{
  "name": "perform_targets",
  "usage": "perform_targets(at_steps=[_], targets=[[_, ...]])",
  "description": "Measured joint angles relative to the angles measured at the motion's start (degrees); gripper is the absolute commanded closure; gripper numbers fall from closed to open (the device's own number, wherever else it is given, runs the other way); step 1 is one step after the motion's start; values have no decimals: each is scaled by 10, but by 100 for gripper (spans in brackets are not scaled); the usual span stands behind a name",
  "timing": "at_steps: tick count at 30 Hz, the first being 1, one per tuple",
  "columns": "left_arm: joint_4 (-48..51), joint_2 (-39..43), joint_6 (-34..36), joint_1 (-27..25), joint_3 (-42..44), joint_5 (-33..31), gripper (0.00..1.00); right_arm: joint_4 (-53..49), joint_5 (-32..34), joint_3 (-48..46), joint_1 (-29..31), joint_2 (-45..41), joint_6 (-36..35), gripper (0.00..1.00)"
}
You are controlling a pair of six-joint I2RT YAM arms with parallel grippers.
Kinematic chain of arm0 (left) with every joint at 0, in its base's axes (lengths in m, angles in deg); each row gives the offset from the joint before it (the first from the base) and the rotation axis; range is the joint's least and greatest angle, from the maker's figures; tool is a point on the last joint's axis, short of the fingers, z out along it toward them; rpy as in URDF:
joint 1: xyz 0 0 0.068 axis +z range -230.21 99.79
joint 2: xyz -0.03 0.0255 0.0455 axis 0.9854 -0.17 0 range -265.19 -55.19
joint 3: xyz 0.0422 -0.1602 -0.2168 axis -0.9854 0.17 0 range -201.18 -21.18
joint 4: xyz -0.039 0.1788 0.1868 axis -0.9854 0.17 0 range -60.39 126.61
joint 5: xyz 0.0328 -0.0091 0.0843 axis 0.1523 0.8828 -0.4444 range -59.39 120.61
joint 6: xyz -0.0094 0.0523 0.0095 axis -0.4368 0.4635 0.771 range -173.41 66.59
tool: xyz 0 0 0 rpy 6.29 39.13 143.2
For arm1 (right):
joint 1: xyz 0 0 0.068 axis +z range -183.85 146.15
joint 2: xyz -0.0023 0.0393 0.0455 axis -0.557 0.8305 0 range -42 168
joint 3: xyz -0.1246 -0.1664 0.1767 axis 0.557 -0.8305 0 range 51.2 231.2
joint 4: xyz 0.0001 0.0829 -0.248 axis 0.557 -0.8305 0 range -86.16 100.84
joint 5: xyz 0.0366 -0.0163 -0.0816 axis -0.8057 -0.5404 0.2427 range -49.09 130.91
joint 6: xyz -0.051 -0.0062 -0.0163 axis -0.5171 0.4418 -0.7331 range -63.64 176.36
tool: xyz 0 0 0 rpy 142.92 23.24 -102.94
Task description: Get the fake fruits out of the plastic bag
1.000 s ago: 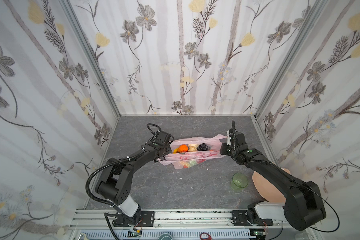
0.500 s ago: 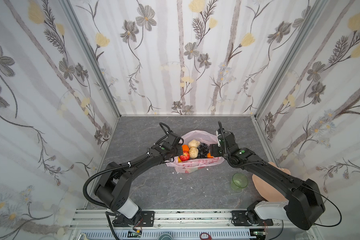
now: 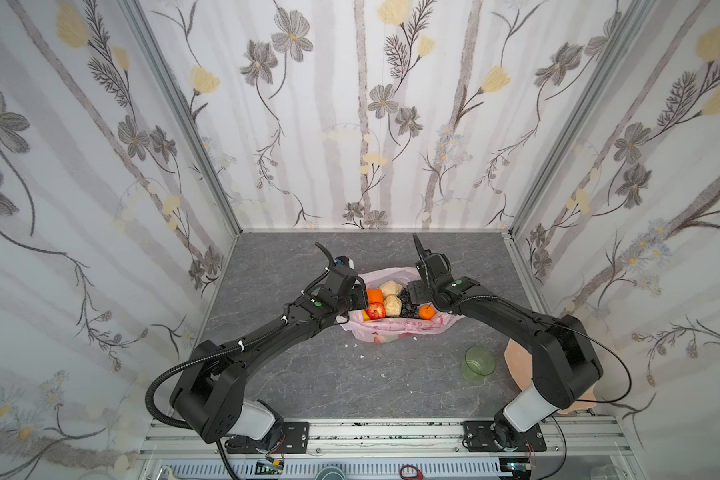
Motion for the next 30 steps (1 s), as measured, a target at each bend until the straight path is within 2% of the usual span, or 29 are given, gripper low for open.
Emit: perform_targets(at_steps=[3, 8, 11, 16, 17, 19, 20, 24, 26, 30], targets=[[-14, 27, -4, 26, 27, 15, 100, -5, -23, 7, -35, 40, 3, 61], [-39, 71, -45, 127, 86, 47, 100, 0, -64, -27, -83, 28, 14, 98], [-40, 70, -65, 162, 104, 74, 100, 9, -114, -56, -103, -11, 22, 100], [-52, 12, -72, 164, 90, 101, 100, 23, -164, -73, -104, -58, 31, 100], [-51, 3, -71, 158, 84, 102, 96, 23, -170, -75, -101, -63, 33, 100], [-47, -10, -66, 132, 69, 103, 74, 23, -189, -79, -94, -76, 34, 100], [-48, -14, -62, 121, 62, 103, 65, 24, -194, -80, -90, -81, 39, 100], [-29, -20, -59, 69, 35, 62, 43, 26, -214, -86, -85, -94, 54, 100], [-6, -23, -63, 42, 20, 17, 36, 27, -217, -89, -84, -97, 62, 100], [34, -26, -83, -5, 4, -50, 32, 29, -220, -90, -72, -102, 74, 100]])
